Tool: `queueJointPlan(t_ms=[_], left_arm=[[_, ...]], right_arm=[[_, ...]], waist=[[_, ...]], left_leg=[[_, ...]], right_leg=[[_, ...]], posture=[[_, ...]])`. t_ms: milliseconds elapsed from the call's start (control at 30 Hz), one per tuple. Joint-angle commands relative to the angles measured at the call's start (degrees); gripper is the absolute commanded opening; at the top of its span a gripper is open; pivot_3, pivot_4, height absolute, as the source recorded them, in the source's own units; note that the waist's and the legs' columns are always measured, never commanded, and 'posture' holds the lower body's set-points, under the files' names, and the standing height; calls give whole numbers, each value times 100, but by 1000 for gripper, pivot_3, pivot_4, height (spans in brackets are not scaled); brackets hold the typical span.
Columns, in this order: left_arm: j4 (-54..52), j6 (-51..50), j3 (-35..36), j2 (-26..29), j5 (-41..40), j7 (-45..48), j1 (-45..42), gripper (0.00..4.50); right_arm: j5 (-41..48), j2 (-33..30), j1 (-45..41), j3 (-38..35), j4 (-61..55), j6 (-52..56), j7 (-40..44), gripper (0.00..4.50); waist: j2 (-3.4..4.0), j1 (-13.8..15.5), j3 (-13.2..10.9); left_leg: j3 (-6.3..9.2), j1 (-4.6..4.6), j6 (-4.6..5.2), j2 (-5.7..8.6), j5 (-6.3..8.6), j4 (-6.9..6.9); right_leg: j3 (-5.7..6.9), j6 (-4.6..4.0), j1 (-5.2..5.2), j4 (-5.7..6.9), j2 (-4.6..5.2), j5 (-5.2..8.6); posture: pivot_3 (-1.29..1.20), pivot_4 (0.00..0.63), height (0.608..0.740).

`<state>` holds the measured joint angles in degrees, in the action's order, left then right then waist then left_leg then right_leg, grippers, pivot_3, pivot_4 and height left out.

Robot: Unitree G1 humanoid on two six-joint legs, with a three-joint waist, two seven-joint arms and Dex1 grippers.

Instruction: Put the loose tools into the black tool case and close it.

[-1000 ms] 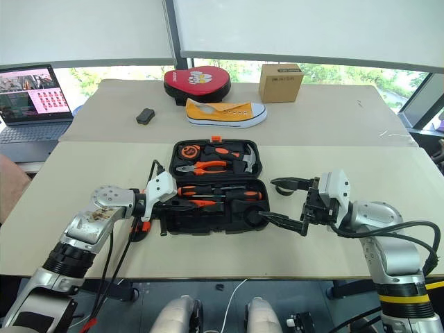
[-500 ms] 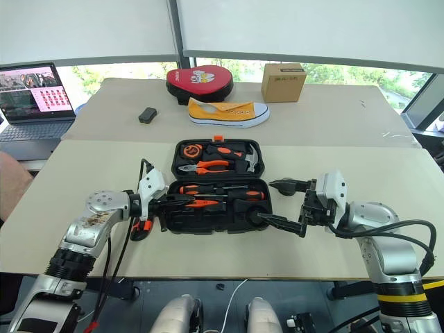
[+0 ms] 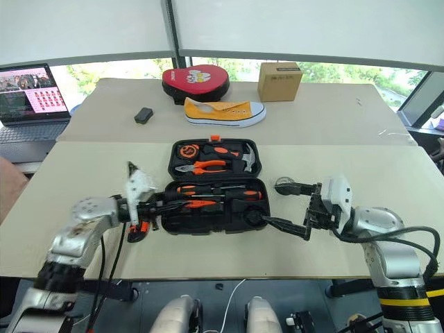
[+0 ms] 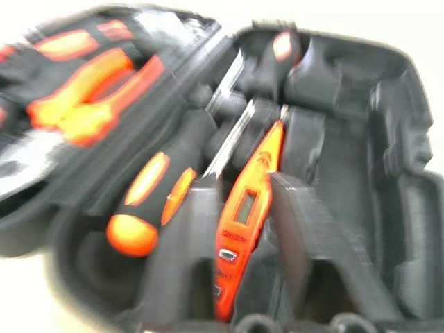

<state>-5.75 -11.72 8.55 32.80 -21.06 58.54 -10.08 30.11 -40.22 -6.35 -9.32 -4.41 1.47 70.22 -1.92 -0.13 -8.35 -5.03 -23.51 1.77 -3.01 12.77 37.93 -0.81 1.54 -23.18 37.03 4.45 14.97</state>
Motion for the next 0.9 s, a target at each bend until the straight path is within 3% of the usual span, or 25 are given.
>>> queueJointPlan(t_ms=[33, 167, 300, 400, 500, 667, 800, 900], left_arm=[[-709, -21, 1733, 413, -485, -144, 1388, 2875], [-309, -28, 2866, 558, -515, -296, 2668, 4362], [220, -122, 3580, 630, -376, -518, 3504, 4468], [-226, -742, 3695, 654, -672, -591, 3888, 4468], [-1137, -1401, 3515, 684, -1147, -740, 3906, 4468], [-2585, -3693, 2698, 611, -1982, -2642, 2704, 4468], [-2979, -4664, 1955, 107, -1960, -3981, 1735, 4468], [-2920, -4727, 1311, -385, -1710, -4518, 1335, 4468]], right_arm=[[175, 7, 156, -612, 288, -534, 132, 4500], [180, -42, 232, -641, 474, -684, 412, 4500], [46, -97, 155, -559, 776, -955, 731, 4500], [25, -48, 64, -411, 753, -975, 846, 4500], [87, 99, -118, -281, 583, -963, 797, 4500], [532, 209, -503, -88, 84, -293, 643, 4500], [517, 264, -633, -8, -12, -182, 572, 4500], [466, 333, -670, 51, -48, -174, 493, 4500]], waist=[[0, -65, 0], [2, -73, -1], [-2, 5, -2], [-6, 40, -2], [-7, 85, -3], [-3, 107, -2], [-9, 62, -1], [-10, 14, -1]], left_leg=[[-1, 4, 0, -3, 0, -6], [-7, 31, -2, -4, 2, -15], [-6, 33, -3, 1, 2, -12], [-10, 31, -4, 6, 2, -12], [-11, 29, -26, 8, 15, -12], [-14, 23, -45, 16, 26, -12], [-14, 23, -1, 21, 2, -12], [-14, 23, -4, 19, 7, -13]], right_leg=[[-3, 0, 2, -2, 3, 0], [-6, -5, 15, -1, 9, 2], [1, -10, 12, -2, 19, 6], [5, -13, 6, -7, 33, 8], [12, -16, 2, -6, 51, 9], [22, -12, 10, 1, 73, 7], [13, 3, 19, -2, 66, -3], [7, 4, 15, -3, 52, -3]], posture=[[0, 150, 740], [0, 150, 740], [0, 150, 740], [0, 150, 740], [0, 150, 740], [0, 150, 740], [0, 150, 740], [0, 150, 740]])
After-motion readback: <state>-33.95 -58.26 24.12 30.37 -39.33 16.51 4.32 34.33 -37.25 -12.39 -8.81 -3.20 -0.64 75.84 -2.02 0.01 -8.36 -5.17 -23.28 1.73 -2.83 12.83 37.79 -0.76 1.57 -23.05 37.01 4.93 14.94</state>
